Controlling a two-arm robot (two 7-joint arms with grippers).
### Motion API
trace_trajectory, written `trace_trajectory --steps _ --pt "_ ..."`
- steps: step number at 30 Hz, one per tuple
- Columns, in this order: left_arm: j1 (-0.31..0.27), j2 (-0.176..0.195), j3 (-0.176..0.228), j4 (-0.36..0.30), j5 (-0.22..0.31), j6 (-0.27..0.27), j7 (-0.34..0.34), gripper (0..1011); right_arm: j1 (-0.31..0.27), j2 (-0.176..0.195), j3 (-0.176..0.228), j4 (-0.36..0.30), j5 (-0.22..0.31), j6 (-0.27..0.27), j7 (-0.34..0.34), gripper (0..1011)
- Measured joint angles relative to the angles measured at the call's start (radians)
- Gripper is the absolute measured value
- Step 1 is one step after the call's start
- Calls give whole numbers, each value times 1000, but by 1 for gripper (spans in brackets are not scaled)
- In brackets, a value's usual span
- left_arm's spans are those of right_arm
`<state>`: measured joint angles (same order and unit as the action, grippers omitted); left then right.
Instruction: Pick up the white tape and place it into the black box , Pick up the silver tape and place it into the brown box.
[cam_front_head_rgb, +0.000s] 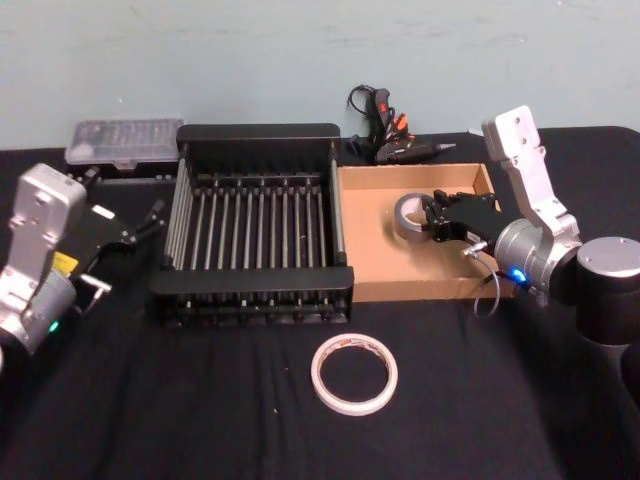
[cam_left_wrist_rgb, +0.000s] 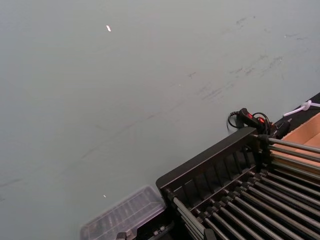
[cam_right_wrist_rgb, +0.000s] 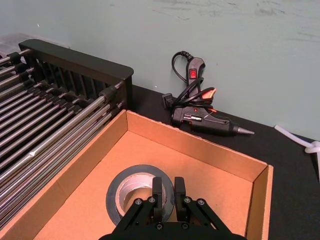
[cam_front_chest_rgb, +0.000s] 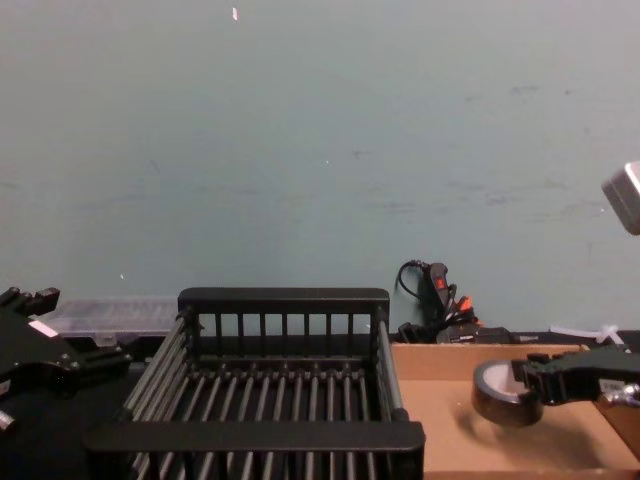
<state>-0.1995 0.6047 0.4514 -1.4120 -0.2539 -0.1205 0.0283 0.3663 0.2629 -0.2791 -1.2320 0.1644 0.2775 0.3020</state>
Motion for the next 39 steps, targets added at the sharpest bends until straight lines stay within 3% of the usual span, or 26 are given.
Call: trace_trajectory --steps 7,33,39 --pt "0 0 0 0 0 0 0 1001 0 0 1 -1 0 -1 -2 204" --pt "0 0 0 0 0 0 0 1001 0 0 2 -1 2 -1 -6 997" --pt "0 0 0 0 0 0 0 1002 0 0 2 -1 2 -1 -6 1002"
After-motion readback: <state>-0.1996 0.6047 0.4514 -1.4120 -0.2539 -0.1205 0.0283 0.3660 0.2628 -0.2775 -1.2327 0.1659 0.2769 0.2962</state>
